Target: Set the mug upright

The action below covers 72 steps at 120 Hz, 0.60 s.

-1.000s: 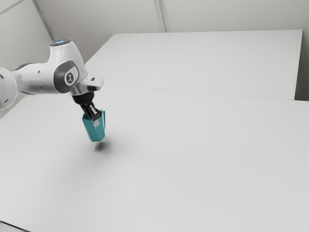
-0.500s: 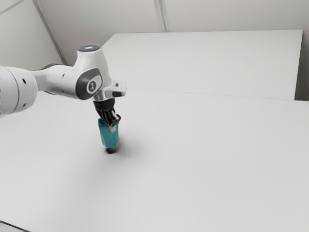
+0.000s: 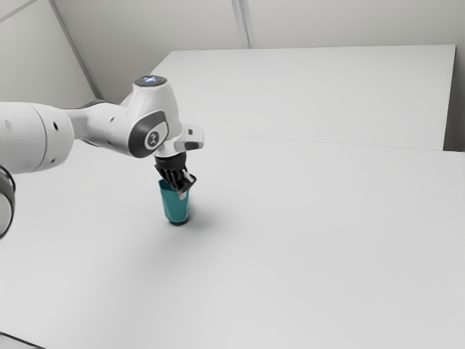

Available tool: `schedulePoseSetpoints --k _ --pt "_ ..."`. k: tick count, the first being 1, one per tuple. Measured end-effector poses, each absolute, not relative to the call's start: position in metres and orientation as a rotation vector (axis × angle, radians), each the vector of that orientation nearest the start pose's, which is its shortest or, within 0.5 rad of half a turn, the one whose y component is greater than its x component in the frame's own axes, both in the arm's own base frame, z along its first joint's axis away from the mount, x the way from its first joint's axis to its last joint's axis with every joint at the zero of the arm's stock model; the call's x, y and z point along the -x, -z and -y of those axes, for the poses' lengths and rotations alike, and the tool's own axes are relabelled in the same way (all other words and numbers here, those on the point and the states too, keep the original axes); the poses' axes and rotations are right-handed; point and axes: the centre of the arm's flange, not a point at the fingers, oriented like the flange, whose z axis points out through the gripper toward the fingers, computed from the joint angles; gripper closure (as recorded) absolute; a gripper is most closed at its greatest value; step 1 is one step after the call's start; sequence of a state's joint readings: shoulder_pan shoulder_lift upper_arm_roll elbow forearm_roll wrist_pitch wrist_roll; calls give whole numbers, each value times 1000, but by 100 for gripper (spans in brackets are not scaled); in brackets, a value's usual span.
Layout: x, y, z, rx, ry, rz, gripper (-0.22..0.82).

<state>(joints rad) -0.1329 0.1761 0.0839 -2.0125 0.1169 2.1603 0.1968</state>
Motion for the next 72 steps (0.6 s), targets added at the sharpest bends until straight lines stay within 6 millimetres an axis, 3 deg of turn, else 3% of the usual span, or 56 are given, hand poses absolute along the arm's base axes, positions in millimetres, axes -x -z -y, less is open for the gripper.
schedulePoseSetpoints --k 20,54,72 --pt "-584 -365 28 3002 -44 -437 76" --pt "-589 -369 32 3016 -27 -377 52" --pt "-594 -369 37 3018 -21 -362 45"
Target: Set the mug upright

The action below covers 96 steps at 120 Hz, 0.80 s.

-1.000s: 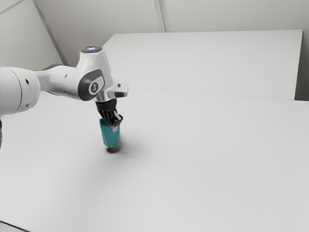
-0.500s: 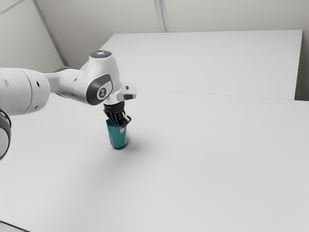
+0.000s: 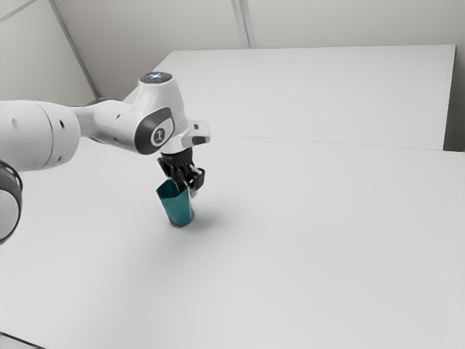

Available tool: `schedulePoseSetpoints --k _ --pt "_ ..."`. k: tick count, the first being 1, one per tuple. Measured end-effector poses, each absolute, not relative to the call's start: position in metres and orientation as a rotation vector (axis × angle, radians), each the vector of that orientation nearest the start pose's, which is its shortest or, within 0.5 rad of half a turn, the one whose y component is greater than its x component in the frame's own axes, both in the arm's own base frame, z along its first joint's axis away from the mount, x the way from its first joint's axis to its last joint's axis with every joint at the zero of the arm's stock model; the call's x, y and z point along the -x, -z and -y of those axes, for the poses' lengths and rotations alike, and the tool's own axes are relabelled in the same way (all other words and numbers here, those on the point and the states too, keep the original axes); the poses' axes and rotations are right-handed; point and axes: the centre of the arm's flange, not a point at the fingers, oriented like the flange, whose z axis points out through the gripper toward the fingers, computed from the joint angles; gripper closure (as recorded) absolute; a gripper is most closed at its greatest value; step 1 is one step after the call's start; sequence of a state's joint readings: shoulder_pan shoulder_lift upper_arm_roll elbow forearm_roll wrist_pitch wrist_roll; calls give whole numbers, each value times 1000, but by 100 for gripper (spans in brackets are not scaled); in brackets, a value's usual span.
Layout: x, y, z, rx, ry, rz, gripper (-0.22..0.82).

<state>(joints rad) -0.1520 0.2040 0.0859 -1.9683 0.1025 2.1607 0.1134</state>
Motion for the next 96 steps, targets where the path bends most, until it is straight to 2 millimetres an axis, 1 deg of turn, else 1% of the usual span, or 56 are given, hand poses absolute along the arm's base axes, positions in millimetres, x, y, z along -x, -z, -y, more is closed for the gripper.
schedulePoseSetpoints --k 19,40,48,54,61,69,74,83,90,96 --pt "-601 -378 41 3018 -4 -346 41" --pt "-599 -394 41 3023 19 -323 36" --pt "-597 -405 41 3030 40 -310 31" --pt "-593 -418 38 3034 58 -296 25" --pt "-589 -433 29 3039 69 -265 19" --pt "-585 -447 12 3069 73 -204 14" --pt "-583 -459 1 3092 89 -170 12" --pt "-579 -486 -15 3116 135 -149 8" --pt "-583 -517 -25 3118 186 -151 6" --pt "-585 -538 -31 3117 210 -160 5"
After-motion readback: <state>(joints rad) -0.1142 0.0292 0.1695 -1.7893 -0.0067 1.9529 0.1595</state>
